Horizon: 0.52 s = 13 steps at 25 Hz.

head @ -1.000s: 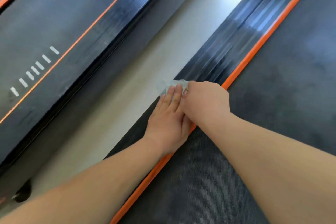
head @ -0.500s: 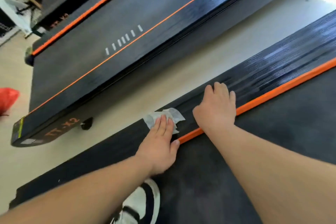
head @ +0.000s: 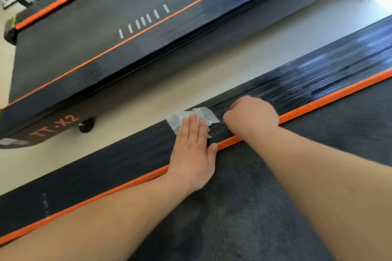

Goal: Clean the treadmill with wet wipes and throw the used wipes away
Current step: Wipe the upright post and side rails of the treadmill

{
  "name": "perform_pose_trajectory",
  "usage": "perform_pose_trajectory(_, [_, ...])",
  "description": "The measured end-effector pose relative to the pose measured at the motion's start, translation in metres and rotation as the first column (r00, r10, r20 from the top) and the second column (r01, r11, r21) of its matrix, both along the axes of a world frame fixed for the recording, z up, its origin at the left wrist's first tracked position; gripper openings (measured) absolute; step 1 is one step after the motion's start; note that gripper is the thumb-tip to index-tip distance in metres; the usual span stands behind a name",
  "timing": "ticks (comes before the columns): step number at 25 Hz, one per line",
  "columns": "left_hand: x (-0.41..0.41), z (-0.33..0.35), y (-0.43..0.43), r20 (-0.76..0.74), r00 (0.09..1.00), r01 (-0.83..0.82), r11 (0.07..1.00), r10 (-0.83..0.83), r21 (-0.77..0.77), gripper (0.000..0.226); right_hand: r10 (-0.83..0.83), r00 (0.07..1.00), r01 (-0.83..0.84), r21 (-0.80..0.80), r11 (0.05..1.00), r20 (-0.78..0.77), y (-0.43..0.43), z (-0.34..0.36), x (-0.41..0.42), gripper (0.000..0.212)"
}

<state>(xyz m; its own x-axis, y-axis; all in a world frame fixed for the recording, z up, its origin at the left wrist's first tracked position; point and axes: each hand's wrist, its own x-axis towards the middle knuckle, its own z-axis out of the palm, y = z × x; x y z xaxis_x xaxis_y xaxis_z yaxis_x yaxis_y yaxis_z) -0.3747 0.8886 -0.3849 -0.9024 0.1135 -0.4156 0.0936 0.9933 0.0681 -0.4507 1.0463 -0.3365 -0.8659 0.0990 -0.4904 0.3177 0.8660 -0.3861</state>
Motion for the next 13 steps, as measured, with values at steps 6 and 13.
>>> perform_pose_trajectory(6, [-0.059,-0.002,0.045,-0.014,0.917,0.397,0.911,-0.398,0.114,0.073,-0.321,0.94,0.341,-0.392,0.855,0.119,0.028,0.012,0.01,0.047])
perform_pose_trajectory(13, [-0.039,-0.014,0.023,-0.117,0.667,0.732,0.677,-0.736,-0.079,0.067,-0.322,0.947,0.322,0.003,0.947,0.013,0.053,0.015,0.032,0.059])
